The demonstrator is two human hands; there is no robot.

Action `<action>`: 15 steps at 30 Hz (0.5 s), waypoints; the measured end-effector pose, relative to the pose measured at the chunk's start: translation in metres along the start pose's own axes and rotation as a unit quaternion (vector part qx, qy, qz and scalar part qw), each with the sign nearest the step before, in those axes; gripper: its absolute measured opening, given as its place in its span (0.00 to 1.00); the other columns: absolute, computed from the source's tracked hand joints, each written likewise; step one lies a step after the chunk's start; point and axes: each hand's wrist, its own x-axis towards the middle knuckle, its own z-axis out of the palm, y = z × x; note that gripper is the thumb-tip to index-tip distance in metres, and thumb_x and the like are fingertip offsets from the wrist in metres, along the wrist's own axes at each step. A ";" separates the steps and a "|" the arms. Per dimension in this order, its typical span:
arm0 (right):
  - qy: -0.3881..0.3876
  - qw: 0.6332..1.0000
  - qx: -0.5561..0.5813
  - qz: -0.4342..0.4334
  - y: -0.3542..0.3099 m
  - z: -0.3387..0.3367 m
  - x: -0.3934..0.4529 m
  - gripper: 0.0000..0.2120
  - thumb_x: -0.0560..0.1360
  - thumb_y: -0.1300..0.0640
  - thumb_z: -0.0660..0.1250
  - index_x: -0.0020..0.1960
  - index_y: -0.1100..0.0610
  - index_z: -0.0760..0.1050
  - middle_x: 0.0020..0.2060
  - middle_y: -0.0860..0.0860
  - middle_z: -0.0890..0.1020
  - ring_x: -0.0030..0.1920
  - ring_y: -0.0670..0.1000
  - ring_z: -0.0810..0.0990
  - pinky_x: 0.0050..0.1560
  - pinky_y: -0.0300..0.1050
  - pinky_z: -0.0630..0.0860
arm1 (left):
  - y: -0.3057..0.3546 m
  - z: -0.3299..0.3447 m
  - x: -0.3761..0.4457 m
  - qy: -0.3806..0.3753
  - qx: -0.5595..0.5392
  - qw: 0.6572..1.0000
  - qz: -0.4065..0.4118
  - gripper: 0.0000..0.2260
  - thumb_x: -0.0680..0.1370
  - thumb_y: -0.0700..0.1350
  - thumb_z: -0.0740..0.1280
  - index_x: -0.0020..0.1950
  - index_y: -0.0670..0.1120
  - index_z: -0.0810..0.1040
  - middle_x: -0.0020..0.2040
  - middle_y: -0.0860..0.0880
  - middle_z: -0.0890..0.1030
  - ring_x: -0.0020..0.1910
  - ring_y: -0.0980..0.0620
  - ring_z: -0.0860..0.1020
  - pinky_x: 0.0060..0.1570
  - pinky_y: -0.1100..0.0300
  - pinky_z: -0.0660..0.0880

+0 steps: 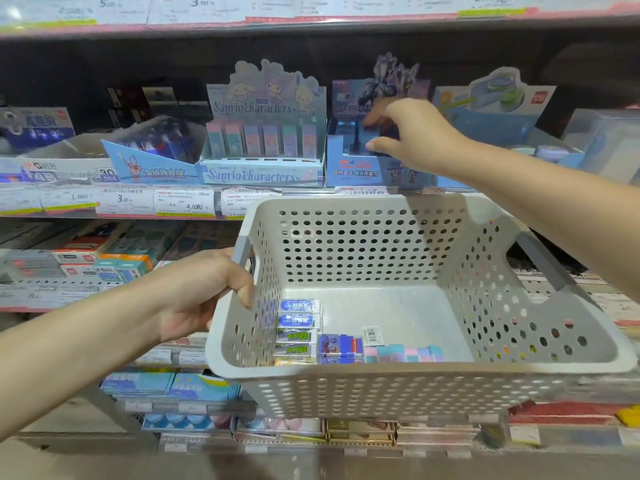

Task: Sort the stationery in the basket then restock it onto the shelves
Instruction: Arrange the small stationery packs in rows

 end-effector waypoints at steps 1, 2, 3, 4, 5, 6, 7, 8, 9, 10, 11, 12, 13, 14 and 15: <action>0.006 1.000 -0.003 -0.006 0.000 0.000 -0.001 0.18 0.76 0.53 0.68 0.63 0.59 0.75 0.59 0.55 0.79 0.58 0.56 0.76 0.55 0.42 0.69 | 0.000 0.000 0.000 0.001 -0.001 1.000 0.001 0.28 0.55 0.32 0.61 0.54 0.41 0.79 0.43 0.37 0.81 0.44 0.38 0.78 0.58 0.34 0.68; 0.008 1.000 -0.005 -0.008 0.001 0.000 -0.002 0.18 0.76 0.53 0.68 0.63 0.59 0.76 0.59 0.56 0.79 0.58 0.56 0.77 0.55 0.43 0.70 | 0.000 0.001 0.000 0.003 -0.003 1.000 0.001 0.28 0.55 0.32 0.61 0.54 0.42 0.79 0.42 0.38 0.81 0.43 0.38 0.78 0.57 0.35 0.69; 0.008 1.000 -0.008 -0.011 0.001 -0.001 -0.003 0.17 0.76 0.53 0.67 0.62 0.60 0.77 0.59 0.56 0.80 0.57 0.57 0.77 0.55 0.44 0.70 | -0.001 0.001 0.000 0.005 -0.004 1.000 0.000 0.28 0.54 0.32 0.61 0.54 0.42 0.79 0.42 0.38 0.81 0.42 0.38 0.78 0.55 0.38 0.70; 0.010 1.000 -0.014 -0.016 0.002 -0.001 -0.004 0.16 0.76 0.54 0.66 0.61 0.61 0.78 0.59 0.56 0.80 0.57 0.57 0.77 0.55 0.44 0.71 | -0.001 0.001 0.000 0.007 -0.004 1.000 0.000 0.28 0.54 0.33 0.62 0.54 0.42 0.79 0.42 0.38 0.81 0.43 0.39 0.78 0.53 0.40 0.70; 0.012 0.999 -0.020 -0.024 0.003 0.000 -0.006 0.15 0.77 0.54 0.65 0.59 0.62 0.79 0.57 0.58 0.80 0.55 0.58 0.78 0.54 0.46 0.71 | -0.002 0.002 0.000 0.009 -0.004 1.000 0.000 0.29 0.54 0.33 0.62 0.55 0.41 0.79 0.42 0.38 0.81 0.43 0.39 0.78 0.52 0.41 0.69; 0.011 0.999 -0.025 -0.031 0.004 0.001 -0.006 0.15 0.78 0.54 0.63 0.56 0.64 0.80 0.54 0.59 0.81 0.52 0.59 0.78 0.52 0.47 0.72 | -0.002 0.002 0.000 0.012 -0.005 1.000 -0.001 0.29 0.54 0.33 0.62 0.55 0.41 0.78 0.42 0.39 0.81 0.43 0.39 0.78 0.51 0.42 0.69; 0.009 0.999 -0.030 -0.036 0.004 0.002 -0.007 0.15 0.78 0.55 0.61 0.54 0.64 0.81 0.51 0.60 0.81 0.50 0.60 0.78 0.50 0.48 0.72 | -0.003 0.003 -0.001 0.014 -0.005 1.000 -0.001 0.29 0.54 0.33 0.62 0.55 0.42 0.78 0.42 0.39 0.81 0.43 0.39 0.78 0.51 0.42 0.69; 0.005 0.999 -0.035 -0.038 0.004 0.002 -0.008 0.15 0.78 0.57 0.60 0.55 0.64 0.81 0.51 0.60 0.82 0.49 0.60 0.78 0.50 0.47 0.72 | -0.003 0.003 0.000 0.015 -0.004 1.000 0.000 0.28 0.54 0.33 0.62 0.54 0.42 0.78 0.41 0.39 0.81 0.43 0.39 0.78 0.51 0.42 0.68; 0.000 0.998 -0.040 -0.043 0.003 0.001 -0.009 0.15 0.78 0.59 0.59 0.58 0.63 0.80 0.53 0.59 0.81 0.52 0.59 0.78 0.52 0.47 0.72 | -0.003 0.004 -0.001 0.018 -0.004 1.000 0.000 0.28 0.54 0.33 0.62 0.54 0.42 0.78 0.40 0.39 0.81 0.43 0.39 0.78 0.51 0.42 0.68; -0.009 0.998 -0.043 -0.048 0.003 0.000 -0.009 0.16 0.77 0.60 0.58 0.61 0.62 0.78 0.56 0.59 0.81 0.55 0.59 0.78 0.54 0.47 0.72 | -0.003 0.005 -0.002 0.019 -0.005 1.000 0.000 0.28 0.54 0.33 0.62 0.54 0.42 0.78 0.40 0.40 0.81 0.43 0.38 0.78 0.51 0.42 0.68; -0.019 0.997 -0.048 -0.051 0.002 -0.002 -0.009 0.17 0.77 0.61 0.57 0.63 0.62 0.76 0.58 0.58 0.80 0.57 0.60 0.77 0.56 0.48 0.72 | -0.003 0.006 -0.003 0.021 -0.005 1.000 -0.002 0.28 0.55 0.33 0.62 0.54 0.42 0.78 0.41 0.39 0.81 0.43 0.38 0.78 0.52 0.41 0.68; -0.027 0.997 -0.053 -0.052 0.002 -0.003 -0.009 0.18 0.77 0.62 0.57 0.64 0.61 0.75 0.59 0.59 0.79 0.58 0.60 0.76 0.57 0.48 0.71 | -0.004 0.007 -0.003 0.023 -0.006 1.000 -0.003 0.28 0.55 0.33 0.62 0.55 0.41 0.78 0.42 0.39 0.81 0.44 0.38 0.78 0.53 0.39 0.68; -0.034 0.996 -0.060 -0.056 0.002 -0.004 -0.010 0.18 0.78 0.62 0.57 0.65 0.61 0.74 0.60 0.59 0.79 0.58 0.61 0.76 0.57 0.48 0.71 | -0.004 0.007 -0.004 0.027 -0.005 1.000 -0.006 0.29 0.54 0.33 0.62 0.56 0.41 0.77 0.44 0.38 0.81 0.44 0.37 0.78 0.53 0.38 0.68; -0.041 0.995 -0.065 -0.058 0.003 -0.005 -0.010 0.18 0.78 0.62 0.56 0.66 0.61 0.73 0.60 0.60 0.79 0.59 0.61 0.75 0.57 0.49 0.71 | -0.005 0.008 -0.005 0.030 -0.005 1.000 -0.009 0.31 0.54 0.33 0.62 0.58 0.40 0.77 0.45 0.37 0.81 0.45 0.37 0.78 0.52 0.39 0.67; -0.047 0.995 -0.068 -0.062 0.004 -0.005 -0.010 0.19 0.78 0.62 0.56 0.67 0.62 0.72 0.60 0.60 0.78 0.59 0.62 0.75 0.58 0.50 0.72 | -0.005 0.009 -0.006 0.031 -0.007 0.999 -0.011 0.32 0.54 0.33 0.62 0.59 0.39 0.76 0.46 0.36 0.80 0.45 0.37 0.77 0.51 0.41 0.66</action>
